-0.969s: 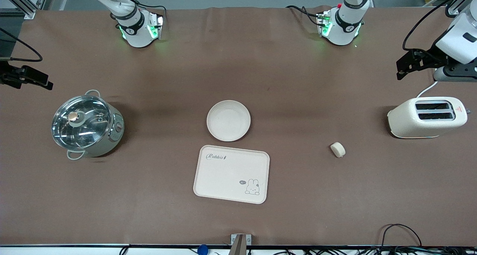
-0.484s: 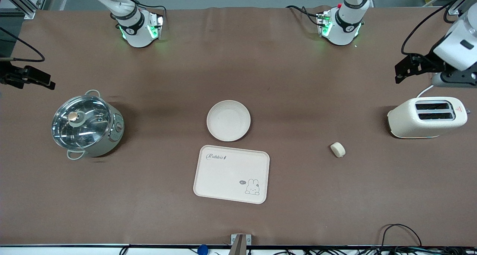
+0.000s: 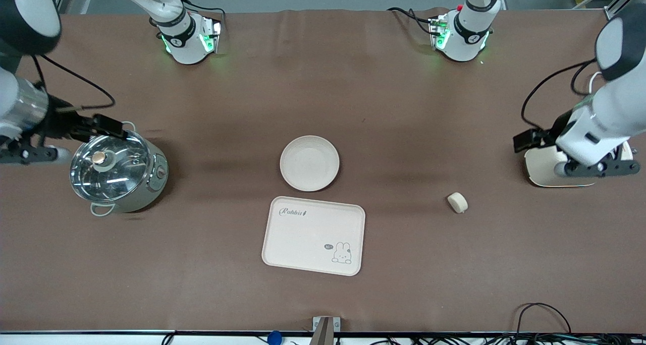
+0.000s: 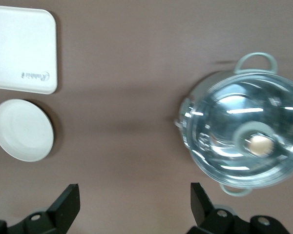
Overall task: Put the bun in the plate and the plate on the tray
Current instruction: 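Reach the left gripper to the white bun while the right gripper nears the plate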
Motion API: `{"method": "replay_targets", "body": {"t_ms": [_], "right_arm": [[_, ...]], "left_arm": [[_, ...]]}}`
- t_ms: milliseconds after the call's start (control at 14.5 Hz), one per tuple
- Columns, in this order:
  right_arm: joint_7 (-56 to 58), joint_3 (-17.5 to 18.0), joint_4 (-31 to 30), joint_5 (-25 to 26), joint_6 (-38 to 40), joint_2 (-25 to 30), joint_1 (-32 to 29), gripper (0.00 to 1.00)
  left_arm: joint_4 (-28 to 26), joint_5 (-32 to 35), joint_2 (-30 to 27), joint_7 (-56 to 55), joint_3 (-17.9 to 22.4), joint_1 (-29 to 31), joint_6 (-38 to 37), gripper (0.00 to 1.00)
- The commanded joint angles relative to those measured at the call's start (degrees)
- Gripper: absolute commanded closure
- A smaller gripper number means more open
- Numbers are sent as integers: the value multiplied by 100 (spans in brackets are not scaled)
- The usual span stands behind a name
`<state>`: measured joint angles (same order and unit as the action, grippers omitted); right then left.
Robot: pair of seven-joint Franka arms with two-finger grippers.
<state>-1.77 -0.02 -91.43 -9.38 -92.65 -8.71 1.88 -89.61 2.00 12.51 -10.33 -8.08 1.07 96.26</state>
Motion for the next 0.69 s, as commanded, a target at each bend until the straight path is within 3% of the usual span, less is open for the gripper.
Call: {"method": "replay_targets", "body": {"t_ms": [0,208,623], "right_arm": [[-131,-16,-234,-449,-454,-332,146,0],[-122,-24,-384,-925,-876,-789,487,0],[-131,-16,-1095,-943,-2316,-1343,1191,0]], "left_arm": [[-555,47,164,-494,-9,16,882,0],[-1154,55,497,-1582,-18,-45,1990,0],[-1243,55,1473,-3307,-36,-370,3020,0]]}}
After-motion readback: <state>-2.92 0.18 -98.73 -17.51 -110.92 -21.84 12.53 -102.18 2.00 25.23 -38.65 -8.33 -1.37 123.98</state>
